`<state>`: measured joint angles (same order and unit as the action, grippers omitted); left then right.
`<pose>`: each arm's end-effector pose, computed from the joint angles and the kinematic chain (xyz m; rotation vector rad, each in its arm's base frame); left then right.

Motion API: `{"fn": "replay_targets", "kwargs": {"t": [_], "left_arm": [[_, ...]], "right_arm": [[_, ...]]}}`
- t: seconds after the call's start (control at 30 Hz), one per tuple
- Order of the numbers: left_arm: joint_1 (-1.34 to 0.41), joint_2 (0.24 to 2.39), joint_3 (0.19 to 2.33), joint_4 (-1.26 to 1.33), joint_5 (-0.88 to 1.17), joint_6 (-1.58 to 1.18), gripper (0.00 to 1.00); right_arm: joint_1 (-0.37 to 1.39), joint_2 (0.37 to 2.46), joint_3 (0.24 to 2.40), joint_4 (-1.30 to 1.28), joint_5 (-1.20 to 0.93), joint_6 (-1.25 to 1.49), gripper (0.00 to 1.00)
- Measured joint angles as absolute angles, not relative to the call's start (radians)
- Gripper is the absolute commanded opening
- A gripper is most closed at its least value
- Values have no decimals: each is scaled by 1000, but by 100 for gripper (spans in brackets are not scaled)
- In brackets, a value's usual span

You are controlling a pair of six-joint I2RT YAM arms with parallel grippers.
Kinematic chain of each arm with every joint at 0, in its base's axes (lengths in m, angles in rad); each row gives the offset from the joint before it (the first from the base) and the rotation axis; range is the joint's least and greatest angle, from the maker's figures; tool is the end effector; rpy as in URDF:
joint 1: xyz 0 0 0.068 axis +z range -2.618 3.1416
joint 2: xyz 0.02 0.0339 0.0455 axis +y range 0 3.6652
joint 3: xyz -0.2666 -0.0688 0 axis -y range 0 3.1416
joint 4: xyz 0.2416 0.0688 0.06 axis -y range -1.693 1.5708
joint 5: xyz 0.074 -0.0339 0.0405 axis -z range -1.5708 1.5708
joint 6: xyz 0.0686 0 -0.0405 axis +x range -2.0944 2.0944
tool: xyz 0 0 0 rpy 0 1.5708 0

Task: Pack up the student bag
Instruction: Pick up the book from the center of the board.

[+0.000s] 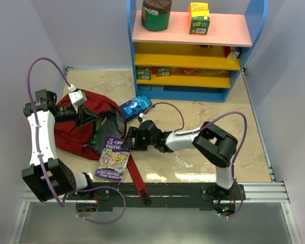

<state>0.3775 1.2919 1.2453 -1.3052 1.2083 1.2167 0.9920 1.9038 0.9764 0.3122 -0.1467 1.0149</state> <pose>0.2208 0.0186 0.3225 0.9570 1.7714 -0.8104 0.2191 0.3537 0.1263 -0.0661 2.4878 1.1842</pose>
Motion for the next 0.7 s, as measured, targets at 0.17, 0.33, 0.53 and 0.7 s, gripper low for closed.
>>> {"fn": "replay_targets", "kwargs": {"t": [0.17, 0.33, 0.53, 0.7], "left_arm": [[377, 1292, 1245, -1305, 1208, 1216, 0], [377, 1292, 1245, -1305, 1208, 1216, 0], [377, 1292, 1245, -1305, 1208, 1216, 0], [377, 1292, 1245, -1305, 1208, 1215, 0]], "right_arm": [[1016, 1997, 1040, 419, -154, 1069, 70], [1031, 2023, 1019, 511, -153, 1121, 49], [1026, 2022, 933, 651, -174, 1168, 25], [1023, 2027, 922, 779, -244, 1165, 41]]}}
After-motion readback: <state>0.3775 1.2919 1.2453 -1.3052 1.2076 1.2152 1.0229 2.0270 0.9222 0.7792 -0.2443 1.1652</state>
